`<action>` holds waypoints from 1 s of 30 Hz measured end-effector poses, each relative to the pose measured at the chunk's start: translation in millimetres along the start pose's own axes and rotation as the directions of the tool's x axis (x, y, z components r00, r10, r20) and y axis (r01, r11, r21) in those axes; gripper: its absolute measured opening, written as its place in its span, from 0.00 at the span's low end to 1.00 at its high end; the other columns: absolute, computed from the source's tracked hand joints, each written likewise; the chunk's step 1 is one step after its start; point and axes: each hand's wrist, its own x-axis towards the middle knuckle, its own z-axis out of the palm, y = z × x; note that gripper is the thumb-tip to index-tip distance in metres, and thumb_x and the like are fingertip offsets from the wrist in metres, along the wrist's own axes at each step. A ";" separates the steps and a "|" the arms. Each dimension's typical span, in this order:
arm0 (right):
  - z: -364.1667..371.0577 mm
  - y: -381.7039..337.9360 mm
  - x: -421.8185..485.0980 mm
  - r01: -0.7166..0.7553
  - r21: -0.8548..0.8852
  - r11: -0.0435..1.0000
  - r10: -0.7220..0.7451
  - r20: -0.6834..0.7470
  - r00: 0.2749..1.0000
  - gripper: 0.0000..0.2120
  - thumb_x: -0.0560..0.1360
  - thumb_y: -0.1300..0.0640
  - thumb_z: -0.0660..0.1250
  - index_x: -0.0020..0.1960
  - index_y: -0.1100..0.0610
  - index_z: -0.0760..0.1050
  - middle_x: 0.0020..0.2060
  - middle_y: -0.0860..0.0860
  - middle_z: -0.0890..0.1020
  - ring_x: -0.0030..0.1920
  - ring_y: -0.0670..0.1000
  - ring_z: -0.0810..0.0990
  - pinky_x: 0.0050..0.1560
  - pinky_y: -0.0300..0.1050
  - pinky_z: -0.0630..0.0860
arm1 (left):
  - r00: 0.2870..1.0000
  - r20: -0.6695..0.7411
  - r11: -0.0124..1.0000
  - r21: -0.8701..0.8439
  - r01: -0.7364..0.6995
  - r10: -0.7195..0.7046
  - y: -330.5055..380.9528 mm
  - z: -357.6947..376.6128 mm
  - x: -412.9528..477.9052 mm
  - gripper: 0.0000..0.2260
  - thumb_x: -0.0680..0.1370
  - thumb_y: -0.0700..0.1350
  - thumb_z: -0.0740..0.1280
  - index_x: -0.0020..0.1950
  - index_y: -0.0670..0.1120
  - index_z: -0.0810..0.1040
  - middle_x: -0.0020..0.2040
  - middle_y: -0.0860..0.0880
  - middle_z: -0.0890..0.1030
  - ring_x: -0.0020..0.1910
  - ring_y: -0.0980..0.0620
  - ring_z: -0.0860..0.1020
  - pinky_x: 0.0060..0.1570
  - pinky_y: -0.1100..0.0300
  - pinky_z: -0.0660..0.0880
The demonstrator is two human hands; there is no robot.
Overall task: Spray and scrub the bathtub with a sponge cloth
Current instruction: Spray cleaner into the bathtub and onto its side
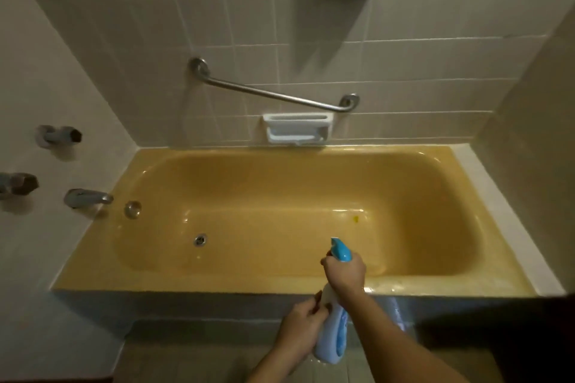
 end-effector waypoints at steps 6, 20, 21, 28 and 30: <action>-140.1 38.0 17.8 -0.089 0.128 0.988 0.124 -0.293 0.948 0.06 0.74 0.62 0.73 0.42 0.56 0.77 0.37 0.52 0.80 0.41 0.55 0.79 0.44 0.47 0.76 | 0.986 0.139 0.977 0.182 -0.112 0.088 28.1 123.6 -24.2 0.08 0.84 0.55 0.65 0.54 0.71 0.75 0.52 0.65 0.83 0.52 0.65 0.80 0.60 0.61 0.78; -241.5 146.6 -60.8 -0.190 0.199 0.961 0.265 -0.485 0.833 0.08 0.77 0.61 0.71 0.45 0.51 0.74 0.45 0.54 0.79 0.43 0.49 0.77 0.44 0.46 0.72 | 0.886 0.461 0.900 0.363 -0.242 0.052 -26.1 210.8 -77.6 0.21 0.85 0.55 0.62 0.79 0.61 0.69 0.71 0.58 0.78 0.64 0.59 0.77 0.66 0.59 0.75; -229.6 148.3 -68.1 -0.203 0.188 0.961 0.269 -0.456 0.849 0.06 0.77 0.61 0.72 0.47 0.53 0.75 0.44 0.54 0.79 0.43 0.50 0.78 0.43 0.46 0.73 | 0.898 0.438 0.904 0.363 -0.227 0.049 -36.1 199.1 -80.1 0.21 0.85 0.56 0.62 0.79 0.60 0.69 0.72 0.59 0.77 0.65 0.59 0.77 0.67 0.59 0.74; -73.2 136.7 -142.0 -0.152 0.019 0.988 0.153 -0.208 0.966 0.07 0.74 0.63 0.73 0.42 0.55 0.76 0.39 0.57 0.82 0.39 0.53 0.80 0.44 0.52 0.80 | 0.980 0.187 0.983 0.154 -0.100 0.071 -116.0 55.9 -120.5 0.10 0.84 0.59 0.63 0.64 0.68 0.79 0.60 0.61 0.83 0.57 0.63 0.80 0.63 0.61 0.76; -16.2 132.1 -166.6 -0.138 -0.030 0.990 0.133 -0.128 0.983 0.04 0.72 0.63 0.71 0.41 0.57 0.77 0.38 0.58 0.83 0.39 0.54 0.81 0.45 0.55 0.81 | 0.992 0.113 0.995 0.079 -0.059 0.049 -142.2 3.9 -137.3 0.08 0.85 0.58 0.62 0.61 0.68 0.78 0.57 0.62 0.83 0.56 0.62 0.81 0.62 0.60 0.77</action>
